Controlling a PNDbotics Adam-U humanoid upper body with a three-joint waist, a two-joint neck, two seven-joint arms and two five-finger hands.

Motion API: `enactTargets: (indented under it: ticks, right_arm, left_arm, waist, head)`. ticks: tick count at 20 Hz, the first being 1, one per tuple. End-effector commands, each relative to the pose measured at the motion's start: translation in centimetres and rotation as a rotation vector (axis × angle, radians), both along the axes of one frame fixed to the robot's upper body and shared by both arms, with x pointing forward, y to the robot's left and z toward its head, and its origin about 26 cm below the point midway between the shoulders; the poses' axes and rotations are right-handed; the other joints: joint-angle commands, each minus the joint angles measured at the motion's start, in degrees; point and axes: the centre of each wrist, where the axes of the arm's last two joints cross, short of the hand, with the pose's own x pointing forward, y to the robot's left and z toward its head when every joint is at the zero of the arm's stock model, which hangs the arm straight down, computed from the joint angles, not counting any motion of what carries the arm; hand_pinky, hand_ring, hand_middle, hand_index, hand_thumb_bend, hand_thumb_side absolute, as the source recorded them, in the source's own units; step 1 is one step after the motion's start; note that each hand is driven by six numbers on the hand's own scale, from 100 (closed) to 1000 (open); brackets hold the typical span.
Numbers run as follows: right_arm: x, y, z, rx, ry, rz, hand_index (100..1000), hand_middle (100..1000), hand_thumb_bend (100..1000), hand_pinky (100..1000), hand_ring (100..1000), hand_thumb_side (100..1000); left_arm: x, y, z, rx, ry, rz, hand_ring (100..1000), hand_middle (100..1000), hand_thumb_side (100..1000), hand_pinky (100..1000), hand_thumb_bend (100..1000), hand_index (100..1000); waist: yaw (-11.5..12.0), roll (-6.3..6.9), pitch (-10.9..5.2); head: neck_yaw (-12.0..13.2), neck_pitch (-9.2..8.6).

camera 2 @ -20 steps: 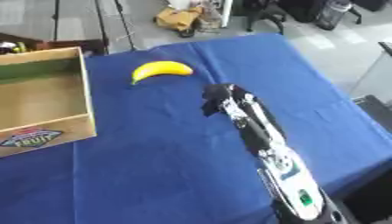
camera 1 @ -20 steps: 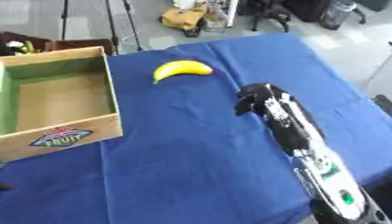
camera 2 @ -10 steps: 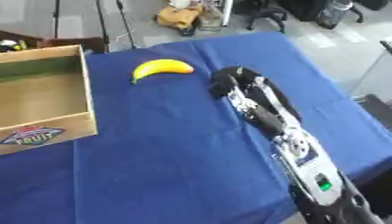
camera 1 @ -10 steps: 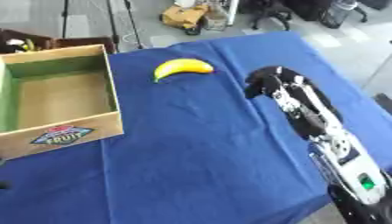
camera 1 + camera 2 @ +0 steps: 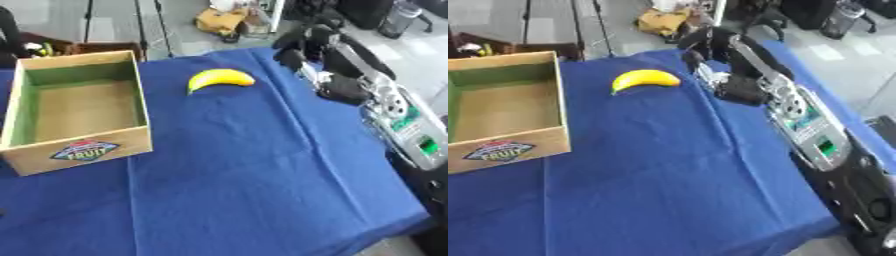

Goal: Pick up objects on the table and place them in the box.

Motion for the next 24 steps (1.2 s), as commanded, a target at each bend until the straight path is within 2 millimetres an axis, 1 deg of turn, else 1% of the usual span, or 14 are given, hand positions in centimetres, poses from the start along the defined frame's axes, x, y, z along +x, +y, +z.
enactTargets:
  ticks: [1, 2, 5, 8, 11, 13, 14, 16, 17, 20, 21, 24]
  right_arm:
    - [0.9, -2.0, 2.8, -0.118, 0.014, -0.091, 774, 739, 100, 708, 732, 516]
    - [1.3, -2.2, 3.3, -0.135, 0.021, -0.105, 782, 752, 100, 716, 747, 495]
    - [2.4, -3.1, 4.2, -0.190, 0.053, -0.155, 792, 765, 100, 721, 757, 476]
    - [3.3, -4.7, 4.0, -0.233, 0.081, -0.211, 798, 772, 100, 725, 765, 468]
    - [4.1, -6.2, 3.4, -0.263, 0.100, -0.261, 800, 775, 100, 725, 767, 466]
    - [4.6, -7.2, 2.8, -0.280, 0.108, -0.291, 800, 775, 100, 724, 767, 461]
    - [4.8, -7.7, 2.5, -0.286, 0.115, -0.311, 796, 759, 100, 717, 756, 449]
    - [5.1, -8.8, 1.6, -0.298, 0.132, -0.353, 782, 743, 100, 711, 749, 359]
    - [5.3, -9.3, 1.1, -0.307, 0.140, -0.368, 774, 739, 100, 710, 748, 332]
    - [5.7, -10.6, -0.1, -0.330, 0.158, -0.404, 770, 737, 100, 709, 750, 320]
    - [5.9, -11.0, -0.4, -0.335, 0.163, -0.419, 777, 748, 103, 721, 773, 316]
    - [6.3, -12.1, -1.5, -0.352, 0.167, -0.459, 781, 766, 106, 735, 801, 316]
  left_arm:
    - [0.3, -0.4, 1.4, 0.017, -0.043, -0.047, 804, 618, 1000, 615, 177, 612]
    - [0.4, -0.6, 1.5, 0.019, -0.047, -0.057, 804, 617, 1000, 615, 177, 612]
    - [0.7, -1.2, 2.1, 0.027, -0.061, -0.097, 804, 617, 1000, 614, 177, 611]
    - [0.9, -1.9, 2.7, 0.033, -0.077, -0.137, 803, 617, 1000, 614, 178, 611]
    - [1.1, -2.3, 3.1, 0.035, -0.088, -0.167, 803, 616, 1000, 614, 177, 611]
    - [1.1, -2.5, 3.3, 0.036, -0.093, -0.181, 803, 616, 1000, 613, 177, 611]
    - [1.2, -2.7, 3.4, 0.037, -0.097, -0.190, 803, 616, 1000, 613, 176, 610]
    - [1.2, -3.0, 3.7, 0.039, -0.105, -0.208, 802, 616, 1000, 613, 176, 610]
    - [1.3, -3.1, 3.8, 0.038, -0.108, -0.215, 802, 616, 1000, 613, 175, 610]
    - [1.3, -3.3, 4.0, 0.038, -0.114, -0.227, 802, 615, 1000, 613, 175, 610]
    - [1.3, -3.4, 4.0, 0.038, -0.115, -0.231, 802, 615, 1000, 612, 174, 610]
    - [1.3, -3.6, 4.1, 0.040, -0.119, -0.243, 802, 615, 1000, 612, 173, 610]
  waist:
    - [1.1, -0.31, -0.72]
    - [1.8, -0.49, -0.62]
    - [4.8, -1.30, -0.28]
    - [7.6, -1.98, -0.16]
    - [9.5, -2.36, -0.06]
    - [10.3, -2.47, 0.04]
    - [10.8, -2.50, 0.12]
    - [11.8, -2.51, 0.31]
    - [12.1, -2.50, 0.44]
    - [12.8, -2.47, 0.70]
    - [13.0, -2.44, 0.81]
    - [13.5, -2.31, 1.04]
  head:
    - [-1.7, -0.11]
    - [-2.1, -0.16]
    - [-3.8, -0.29]
    - [-5.7, -0.18]
    - [-6.8, -0.45]
    - [-7.0, -0.60]
    - [-7.4, -0.71]
    - [-8.2, -0.91]
    - [-8.4, -1.01]
    - [-8.8, -1.13]
    - [-9.0, -1.15]
    - [-9.3, -1.28]
